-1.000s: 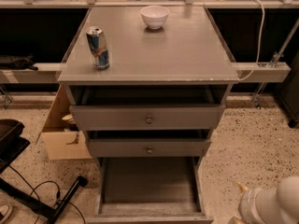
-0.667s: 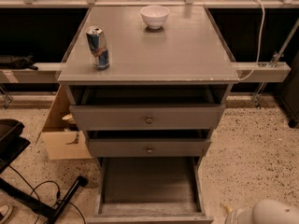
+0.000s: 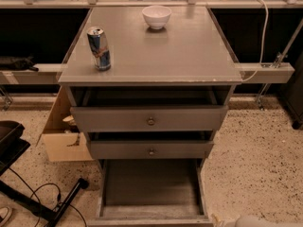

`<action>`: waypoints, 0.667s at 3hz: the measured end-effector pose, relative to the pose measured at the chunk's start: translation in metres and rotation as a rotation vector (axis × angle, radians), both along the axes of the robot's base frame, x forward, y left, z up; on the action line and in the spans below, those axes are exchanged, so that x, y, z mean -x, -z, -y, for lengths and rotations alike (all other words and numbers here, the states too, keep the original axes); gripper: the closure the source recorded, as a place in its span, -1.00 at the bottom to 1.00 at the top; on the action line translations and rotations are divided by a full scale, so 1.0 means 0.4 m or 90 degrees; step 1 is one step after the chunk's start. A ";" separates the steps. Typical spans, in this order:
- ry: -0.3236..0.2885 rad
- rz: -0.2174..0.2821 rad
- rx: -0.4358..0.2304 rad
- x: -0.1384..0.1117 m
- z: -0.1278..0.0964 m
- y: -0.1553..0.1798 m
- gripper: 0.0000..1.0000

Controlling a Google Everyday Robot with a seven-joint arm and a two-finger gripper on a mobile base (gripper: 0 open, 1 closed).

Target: Close bottom drawer

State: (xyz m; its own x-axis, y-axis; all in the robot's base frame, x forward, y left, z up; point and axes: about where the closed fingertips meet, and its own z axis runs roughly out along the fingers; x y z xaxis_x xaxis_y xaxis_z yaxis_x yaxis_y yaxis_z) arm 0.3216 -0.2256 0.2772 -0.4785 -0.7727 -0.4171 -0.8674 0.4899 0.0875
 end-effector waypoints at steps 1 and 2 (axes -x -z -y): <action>0.001 -0.001 -0.002 -0.002 -0.002 0.006 -1.00; -0.007 -0.007 -0.006 0.007 -0.022 0.035 -0.64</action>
Offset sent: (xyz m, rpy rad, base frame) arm -0.0056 0.0180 -0.0289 0.0138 0.0223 0.0242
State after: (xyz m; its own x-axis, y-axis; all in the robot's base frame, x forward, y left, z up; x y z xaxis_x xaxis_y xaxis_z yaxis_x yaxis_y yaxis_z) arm 0.3190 -0.2167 0.2631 -0.4755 -0.7739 -0.4183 -0.8712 0.4802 0.1020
